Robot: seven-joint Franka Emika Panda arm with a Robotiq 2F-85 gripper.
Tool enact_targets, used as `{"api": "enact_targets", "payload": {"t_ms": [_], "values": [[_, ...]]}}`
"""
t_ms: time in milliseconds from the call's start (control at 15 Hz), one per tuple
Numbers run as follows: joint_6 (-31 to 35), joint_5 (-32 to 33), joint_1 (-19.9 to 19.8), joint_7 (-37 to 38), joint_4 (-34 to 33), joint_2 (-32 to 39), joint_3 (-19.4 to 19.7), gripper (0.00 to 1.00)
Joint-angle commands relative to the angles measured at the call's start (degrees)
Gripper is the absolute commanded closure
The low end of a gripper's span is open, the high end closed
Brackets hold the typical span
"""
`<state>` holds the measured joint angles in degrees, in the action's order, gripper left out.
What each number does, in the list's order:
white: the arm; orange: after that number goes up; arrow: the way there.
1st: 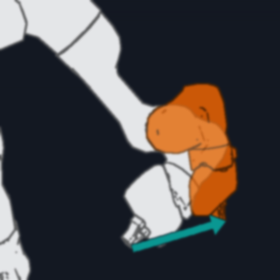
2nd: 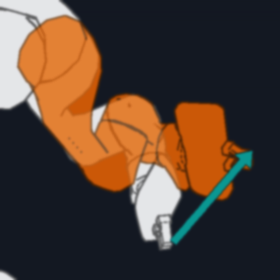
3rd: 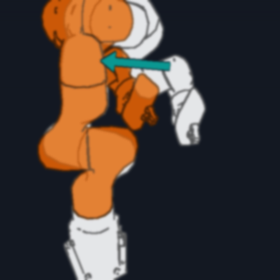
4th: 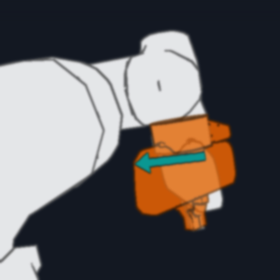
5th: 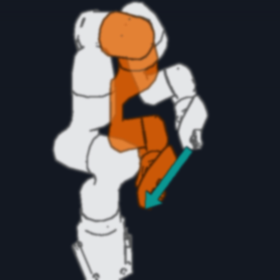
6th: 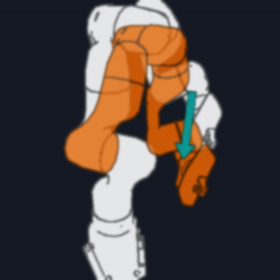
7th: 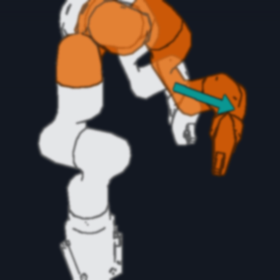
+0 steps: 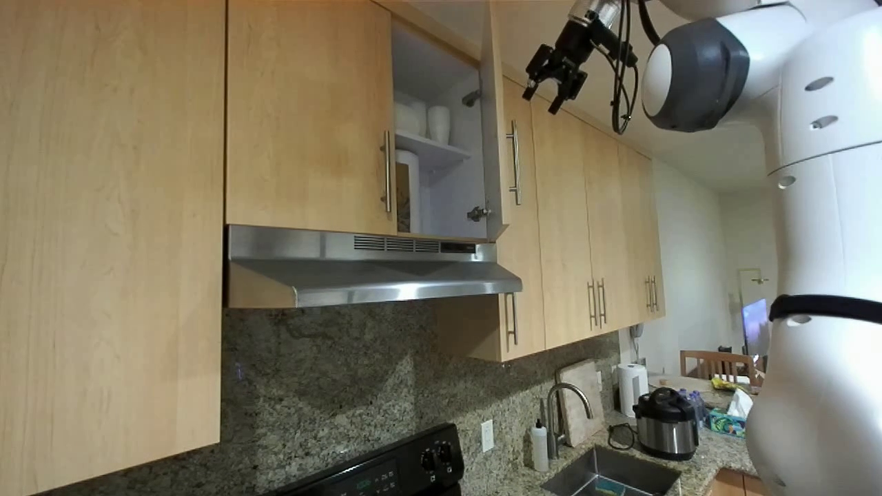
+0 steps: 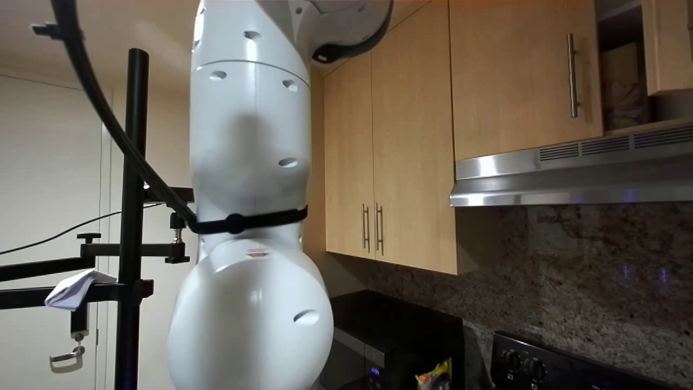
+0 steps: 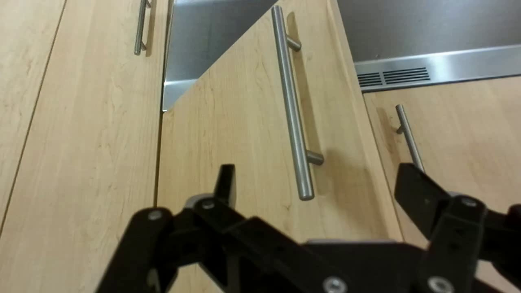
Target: Close the right cabinet door
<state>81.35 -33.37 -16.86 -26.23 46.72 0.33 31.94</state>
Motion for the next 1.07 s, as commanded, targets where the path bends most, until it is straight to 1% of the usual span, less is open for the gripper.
{"api": "enact_targets", "payload": {"t_ms": [0,267,400,467,667,800,1000], "values": [[1.9,-5.7,-4.4,6.8,0.1,2.5,-2.7,0.0],[3.2,-11.8,-7.5,11.8,-1.4,4.8,-6.2,0.0],[5.3,-14.0,-8.6,13.8,-2.8,6.0,-7.5,0.0],[7.6,-14.2,-6.5,14.8,-2.2,5.8,-5.9,0.0],[13.2,-13.8,-5.9,16.9,-2.9,6.7,-6.0,0.0],[14.3,-12.7,-5.5,17.4,-3.1,7.6,-6.2,0.0],[13.0,-11.6,-4.9,16.8,-2.0,8.1,-6.2,0.0]]}}
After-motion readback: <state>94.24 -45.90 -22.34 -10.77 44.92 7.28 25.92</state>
